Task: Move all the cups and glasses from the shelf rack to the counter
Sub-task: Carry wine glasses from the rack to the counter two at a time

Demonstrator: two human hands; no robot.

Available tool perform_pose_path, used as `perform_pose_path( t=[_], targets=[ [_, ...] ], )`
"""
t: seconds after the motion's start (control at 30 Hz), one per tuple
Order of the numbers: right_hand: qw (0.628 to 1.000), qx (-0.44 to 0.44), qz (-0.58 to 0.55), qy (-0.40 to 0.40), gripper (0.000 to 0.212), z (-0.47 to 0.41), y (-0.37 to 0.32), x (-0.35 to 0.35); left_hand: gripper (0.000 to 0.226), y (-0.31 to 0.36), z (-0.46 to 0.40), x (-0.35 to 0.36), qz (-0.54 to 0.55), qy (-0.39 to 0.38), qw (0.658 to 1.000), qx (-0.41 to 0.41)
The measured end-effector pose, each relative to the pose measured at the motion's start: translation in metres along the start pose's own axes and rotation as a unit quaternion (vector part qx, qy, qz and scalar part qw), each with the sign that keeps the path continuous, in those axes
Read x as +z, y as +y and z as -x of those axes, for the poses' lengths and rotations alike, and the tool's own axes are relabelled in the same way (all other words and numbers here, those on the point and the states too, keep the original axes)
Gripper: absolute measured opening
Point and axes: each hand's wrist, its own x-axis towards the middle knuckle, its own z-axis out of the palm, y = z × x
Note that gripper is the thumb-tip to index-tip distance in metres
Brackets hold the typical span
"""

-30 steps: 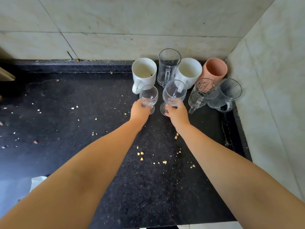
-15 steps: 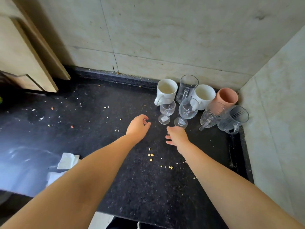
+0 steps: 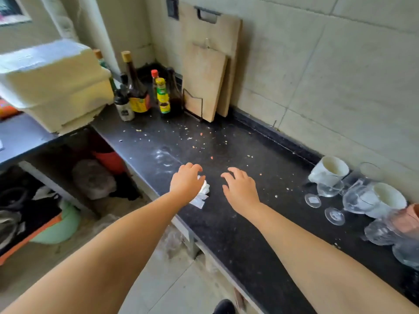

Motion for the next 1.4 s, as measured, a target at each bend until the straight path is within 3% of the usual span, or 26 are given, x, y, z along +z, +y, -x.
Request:
perform_pose_path(
  t=[0.23, 0.53, 0.87, 1.07, 1.23, 1.27, 1.4],
  targets=[
    [0.984, -0.17, 0.05, -0.02, 0.04, 0.0, -0.18, 0.03, 0.035, -0.159, 0.112, -0.089, -0.032, 0.087, 0.989, -0.113],
    [0.937, -0.342, 0.05, -0.038, 0.034, 0.051, -0.411, 0.078, 0.034, -0.33, 0.275, -0.175, -0.049, 0.165, 0.949, -0.265],
    [0.831, -0.543, 0.08, -0.09, 0.042, 0.097, -0.627, 0.135, 0.032, -0.471, 0.43, -0.214, -0.013, 0.242, 0.857, -0.455],
    [0.777, -0.614, 0.066, -0.119, 0.042, 0.111, -0.753, 0.174, 0.03, -0.557, 0.482, -0.247, -0.003, 0.271, 0.802, -0.532],
    [0.749, -0.646, 0.061, -0.135, 0.042, 0.111, -0.832, 0.183, 0.033, -0.605, 0.503, -0.279, -0.01, 0.264, 0.794, -0.547],
    [0.737, -0.661, 0.06, -0.131, 0.043, 0.112, -0.879, 0.192, 0.034, -0.639, 0.517, -0.298, -0.011, 0.278, 0.783, -0.557],
    [0.733, -0.667, 0.041, -0.128, 0.045, 0.116, -0.951, 0.193, 0.034, -0.683, 0.54, -0.335, -0.015, 0.3, 0.778, -0.551]
  ],
)
